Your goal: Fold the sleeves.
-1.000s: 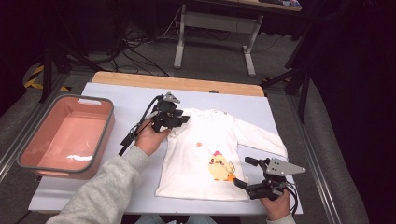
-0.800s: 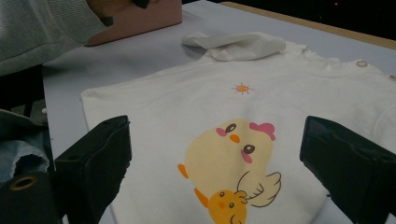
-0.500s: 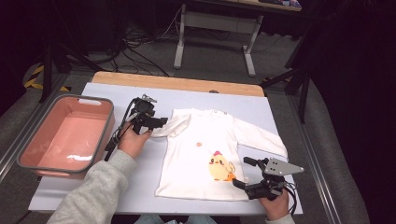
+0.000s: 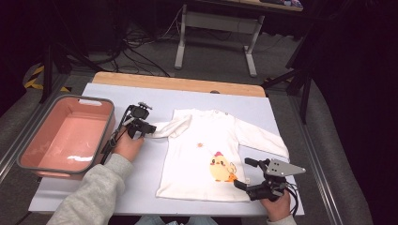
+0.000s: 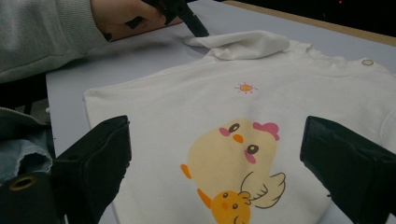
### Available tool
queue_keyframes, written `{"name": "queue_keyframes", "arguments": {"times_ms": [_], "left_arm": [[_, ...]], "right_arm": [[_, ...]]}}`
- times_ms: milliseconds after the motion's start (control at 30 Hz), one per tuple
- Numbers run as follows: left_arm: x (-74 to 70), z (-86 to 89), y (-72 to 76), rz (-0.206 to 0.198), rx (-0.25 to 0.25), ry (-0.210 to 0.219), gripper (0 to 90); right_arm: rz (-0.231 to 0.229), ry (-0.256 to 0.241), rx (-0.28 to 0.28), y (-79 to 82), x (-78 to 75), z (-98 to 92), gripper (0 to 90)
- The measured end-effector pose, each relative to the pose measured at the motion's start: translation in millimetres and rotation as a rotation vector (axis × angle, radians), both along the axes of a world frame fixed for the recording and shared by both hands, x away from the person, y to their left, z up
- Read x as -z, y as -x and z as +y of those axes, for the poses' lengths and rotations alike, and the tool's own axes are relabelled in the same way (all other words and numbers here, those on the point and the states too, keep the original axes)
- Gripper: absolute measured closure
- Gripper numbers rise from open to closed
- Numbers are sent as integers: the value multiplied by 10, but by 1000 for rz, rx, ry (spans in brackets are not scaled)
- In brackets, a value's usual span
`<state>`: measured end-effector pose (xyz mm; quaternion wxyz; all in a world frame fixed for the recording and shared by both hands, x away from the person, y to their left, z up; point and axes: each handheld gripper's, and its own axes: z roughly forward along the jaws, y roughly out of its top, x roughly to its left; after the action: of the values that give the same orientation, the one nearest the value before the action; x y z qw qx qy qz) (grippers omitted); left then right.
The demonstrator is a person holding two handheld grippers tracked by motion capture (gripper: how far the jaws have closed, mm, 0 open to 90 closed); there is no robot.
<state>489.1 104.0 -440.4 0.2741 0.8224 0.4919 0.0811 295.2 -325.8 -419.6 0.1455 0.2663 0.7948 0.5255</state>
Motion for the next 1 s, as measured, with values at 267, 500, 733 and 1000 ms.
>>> {"name": "queue_keyframes", "arguments": {"times_ms": [267,500,733,1000], "left_arm": [[-1,7,-2,22,10,35,888],[-167,39,61,-76,1,101,895],[-437,87,147,-179,-7,207,895],[-759,59,239,-273,21,268,896]], "right_arm": [[5,2,-5,-2,5,9,93],[6,3,-4,-2,8,2,92],[5,5,-9,1,8,10,92],[7,6,-12,2,12,15,92]]}}
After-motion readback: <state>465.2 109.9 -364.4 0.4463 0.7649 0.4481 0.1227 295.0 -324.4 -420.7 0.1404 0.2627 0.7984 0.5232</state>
